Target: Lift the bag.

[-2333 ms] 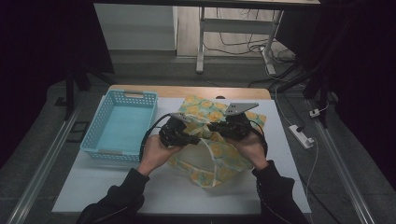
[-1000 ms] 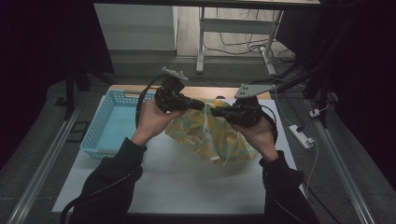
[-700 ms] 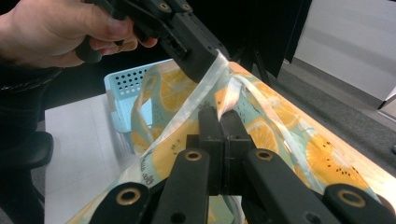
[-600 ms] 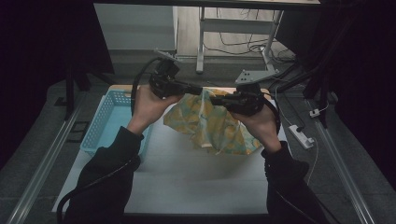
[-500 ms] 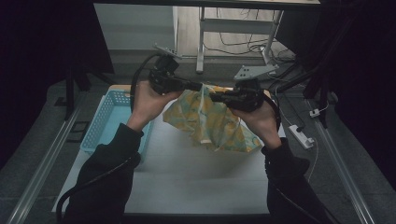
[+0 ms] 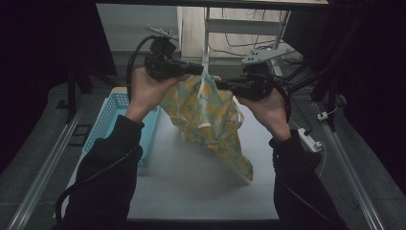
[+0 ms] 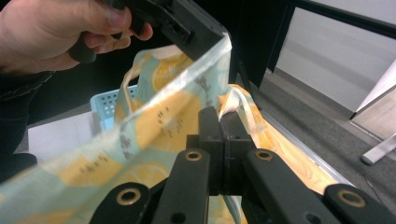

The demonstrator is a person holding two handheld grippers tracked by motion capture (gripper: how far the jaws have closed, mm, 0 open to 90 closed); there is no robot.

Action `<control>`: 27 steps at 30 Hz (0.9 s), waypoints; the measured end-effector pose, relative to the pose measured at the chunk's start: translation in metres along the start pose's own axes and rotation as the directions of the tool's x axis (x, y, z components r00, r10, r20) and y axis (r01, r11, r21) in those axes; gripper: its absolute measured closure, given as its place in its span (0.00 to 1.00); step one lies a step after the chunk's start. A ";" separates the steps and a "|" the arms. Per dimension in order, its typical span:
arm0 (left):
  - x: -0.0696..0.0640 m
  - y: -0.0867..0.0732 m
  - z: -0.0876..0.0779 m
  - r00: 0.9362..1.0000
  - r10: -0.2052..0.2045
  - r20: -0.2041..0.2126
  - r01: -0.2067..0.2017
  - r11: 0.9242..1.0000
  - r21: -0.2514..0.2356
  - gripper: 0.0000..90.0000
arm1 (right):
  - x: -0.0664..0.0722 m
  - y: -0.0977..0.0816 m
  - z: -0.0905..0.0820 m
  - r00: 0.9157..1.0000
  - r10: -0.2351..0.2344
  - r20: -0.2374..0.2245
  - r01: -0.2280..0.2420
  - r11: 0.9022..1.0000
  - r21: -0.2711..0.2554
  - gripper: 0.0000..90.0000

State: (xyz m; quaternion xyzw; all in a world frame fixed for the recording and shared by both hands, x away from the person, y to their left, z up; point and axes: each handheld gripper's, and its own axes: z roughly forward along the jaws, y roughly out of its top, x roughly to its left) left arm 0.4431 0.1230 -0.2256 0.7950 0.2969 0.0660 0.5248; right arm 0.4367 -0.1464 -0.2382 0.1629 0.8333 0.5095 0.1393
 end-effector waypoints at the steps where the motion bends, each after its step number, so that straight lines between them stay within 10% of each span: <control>1: 0.000 0.002 -0.003 1.000 0.000 0.004 0.000 1.000 -0.013 0.99 | 0.000 0.001 -0.001 1.000 -0.003 0.003 0.003 1.000 -0.005 1.00; 27: 0.007 -0.015 0.046 1.000 0.021 -0.022 -0.020 0.998 0.062 0.99 | -0.026 -0.034 0.018 0.997 0.049 0.063 -0.054 0.996 0.068 1.00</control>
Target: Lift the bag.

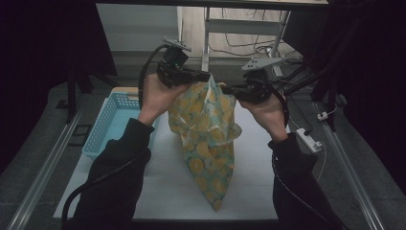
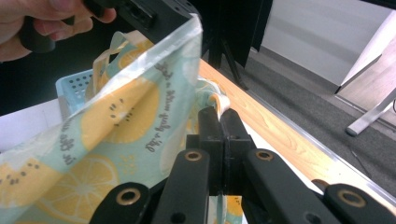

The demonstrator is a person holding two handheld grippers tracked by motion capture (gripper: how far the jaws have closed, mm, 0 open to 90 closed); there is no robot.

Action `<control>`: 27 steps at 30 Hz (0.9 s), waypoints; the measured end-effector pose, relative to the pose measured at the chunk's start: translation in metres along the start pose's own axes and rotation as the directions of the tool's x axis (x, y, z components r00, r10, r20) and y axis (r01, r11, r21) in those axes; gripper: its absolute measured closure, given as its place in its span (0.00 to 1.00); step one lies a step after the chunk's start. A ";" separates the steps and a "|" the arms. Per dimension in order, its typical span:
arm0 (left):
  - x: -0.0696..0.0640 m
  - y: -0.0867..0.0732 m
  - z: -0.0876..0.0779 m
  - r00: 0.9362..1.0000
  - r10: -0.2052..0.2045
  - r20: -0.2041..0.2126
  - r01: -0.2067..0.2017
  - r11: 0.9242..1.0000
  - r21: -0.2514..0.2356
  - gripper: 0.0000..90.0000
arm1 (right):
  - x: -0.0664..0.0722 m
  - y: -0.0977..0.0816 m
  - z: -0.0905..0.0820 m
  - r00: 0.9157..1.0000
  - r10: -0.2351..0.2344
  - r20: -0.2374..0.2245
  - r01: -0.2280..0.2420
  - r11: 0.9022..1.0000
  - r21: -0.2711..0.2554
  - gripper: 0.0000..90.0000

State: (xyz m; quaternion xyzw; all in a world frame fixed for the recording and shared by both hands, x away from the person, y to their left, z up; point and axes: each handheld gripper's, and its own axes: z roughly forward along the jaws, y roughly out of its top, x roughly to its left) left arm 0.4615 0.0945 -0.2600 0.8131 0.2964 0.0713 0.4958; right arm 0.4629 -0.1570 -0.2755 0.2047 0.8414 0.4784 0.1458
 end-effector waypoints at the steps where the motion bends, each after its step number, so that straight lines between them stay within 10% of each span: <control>1: 0.001 -0.001 0.003 1.000 0.001 -0.001 -0.001 1.000 0.007 0.98 | 0.000 -0.001 0.001 1.000 -0.002 0.000 0.002 1.000 0.002 1.00; 18: 0.012 -0.029 0.027 1.000 -0.004 0.001 0.004 0.998 0.060 0.91 | -0.001 -0.017 0.015 1.000 0.009 -0.017 -0.008 0.999 0.045 0.95; 27: 0.007 -0.038 0.020 1.000 0.021 0.001 -0.021 0.999 0.033 0.64 | 0.001 -0.017 0.012 1.000 0.012 -0.003 -0.012 1.000 0.019 0.78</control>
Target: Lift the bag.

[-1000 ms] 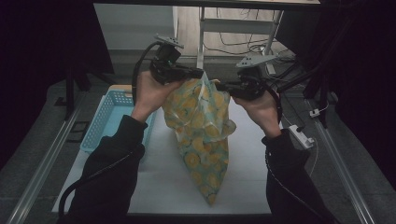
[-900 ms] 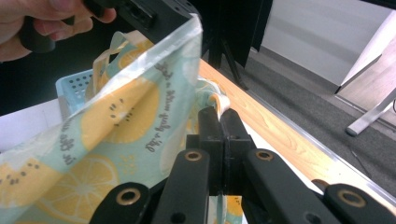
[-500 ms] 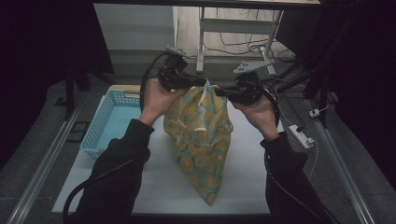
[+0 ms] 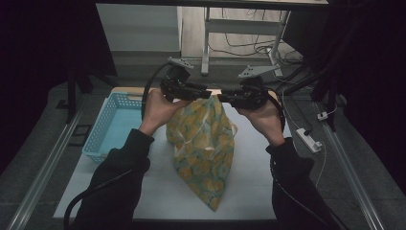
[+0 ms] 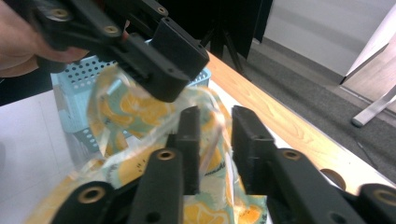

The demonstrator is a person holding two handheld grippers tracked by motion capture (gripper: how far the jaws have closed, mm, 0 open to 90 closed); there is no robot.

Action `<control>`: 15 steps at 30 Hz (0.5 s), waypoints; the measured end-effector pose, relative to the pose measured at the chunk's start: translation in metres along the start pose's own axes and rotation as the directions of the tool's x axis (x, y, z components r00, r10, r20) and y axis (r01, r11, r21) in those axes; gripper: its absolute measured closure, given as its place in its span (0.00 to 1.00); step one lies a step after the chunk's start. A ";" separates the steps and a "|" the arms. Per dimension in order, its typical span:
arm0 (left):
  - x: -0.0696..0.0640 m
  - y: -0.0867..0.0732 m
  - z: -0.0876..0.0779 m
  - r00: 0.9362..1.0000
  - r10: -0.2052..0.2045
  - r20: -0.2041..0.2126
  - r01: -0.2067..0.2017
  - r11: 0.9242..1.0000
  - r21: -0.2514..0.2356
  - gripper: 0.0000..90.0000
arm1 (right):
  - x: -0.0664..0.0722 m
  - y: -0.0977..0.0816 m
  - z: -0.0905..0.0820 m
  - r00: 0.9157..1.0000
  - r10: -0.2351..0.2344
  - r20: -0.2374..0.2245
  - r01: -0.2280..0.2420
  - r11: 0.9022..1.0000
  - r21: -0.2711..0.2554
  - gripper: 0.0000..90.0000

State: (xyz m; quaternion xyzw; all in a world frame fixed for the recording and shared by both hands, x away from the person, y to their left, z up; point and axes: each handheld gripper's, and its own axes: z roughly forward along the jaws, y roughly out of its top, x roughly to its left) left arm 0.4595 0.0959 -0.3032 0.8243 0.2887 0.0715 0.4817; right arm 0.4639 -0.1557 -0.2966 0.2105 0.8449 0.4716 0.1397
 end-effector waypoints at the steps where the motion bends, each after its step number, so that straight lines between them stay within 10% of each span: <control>1: -0.001 -0.001 -0.002 1.000 0.002 0.006 -0.002 1.000 -0.007 0.61 | 0.001 0.001 -0.001 1.000 -0.002 0.000 0.002 1.000 -0.004 0.75; 15: -0.016 -0.028 -0.022 0.999 0.038 -0.011 -0.038 0.999 -0.009 0.19 | 0.009 -0.009 -0.014 1.000 -0.001 0.017 0.002 1.000 -0.025 0.52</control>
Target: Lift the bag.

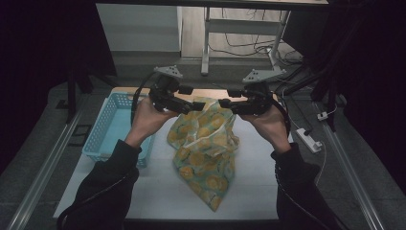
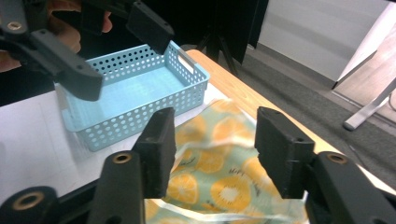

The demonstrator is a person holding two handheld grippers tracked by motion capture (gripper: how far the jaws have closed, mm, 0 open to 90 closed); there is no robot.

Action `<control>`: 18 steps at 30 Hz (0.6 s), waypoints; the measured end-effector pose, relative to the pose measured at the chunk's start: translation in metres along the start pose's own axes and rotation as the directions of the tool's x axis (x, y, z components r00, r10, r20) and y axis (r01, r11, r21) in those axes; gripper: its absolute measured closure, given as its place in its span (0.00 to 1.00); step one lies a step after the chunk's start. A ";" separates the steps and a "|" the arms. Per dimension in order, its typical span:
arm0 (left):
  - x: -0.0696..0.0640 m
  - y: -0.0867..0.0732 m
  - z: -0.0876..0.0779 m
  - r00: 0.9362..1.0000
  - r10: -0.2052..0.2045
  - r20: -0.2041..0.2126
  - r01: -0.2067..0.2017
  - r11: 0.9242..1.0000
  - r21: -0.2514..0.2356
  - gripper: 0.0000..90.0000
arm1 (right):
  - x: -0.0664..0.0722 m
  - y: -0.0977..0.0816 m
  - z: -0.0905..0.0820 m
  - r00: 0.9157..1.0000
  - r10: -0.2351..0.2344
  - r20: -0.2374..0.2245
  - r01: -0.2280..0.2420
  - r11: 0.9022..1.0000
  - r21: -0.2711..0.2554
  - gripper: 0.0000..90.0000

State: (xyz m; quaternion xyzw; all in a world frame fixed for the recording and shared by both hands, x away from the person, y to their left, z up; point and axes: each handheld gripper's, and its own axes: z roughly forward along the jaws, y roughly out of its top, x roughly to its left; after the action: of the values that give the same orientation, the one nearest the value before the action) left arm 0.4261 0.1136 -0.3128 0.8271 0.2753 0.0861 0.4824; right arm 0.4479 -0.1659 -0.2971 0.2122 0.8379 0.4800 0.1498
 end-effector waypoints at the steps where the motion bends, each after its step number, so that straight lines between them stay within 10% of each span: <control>1: -0.001 -0.003 0.000 1.000 0.006 -0.006 -0.006 1.000 0.007 0.17 | 0.000 -0.002 -0.001 1.000 0.005 -0.003 -0.005 1.000 -0.003 0.51; 18: -0.016 -0.057 0.011 1.000 -0.006 -0.002 0.006 1.000 0.024 0.01 | 0.015 -0.047 0.007 0.999 0.036 -0.016 -0.037 0.999 -0.035 0.26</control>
State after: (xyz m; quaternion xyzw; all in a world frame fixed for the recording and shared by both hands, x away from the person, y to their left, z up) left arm 0.3956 0.1188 -0.3648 0.8319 0.2793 0.0819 0.4724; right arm 0.4285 -0.1745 -0.3416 0.2211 0.8264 0.4990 0.1386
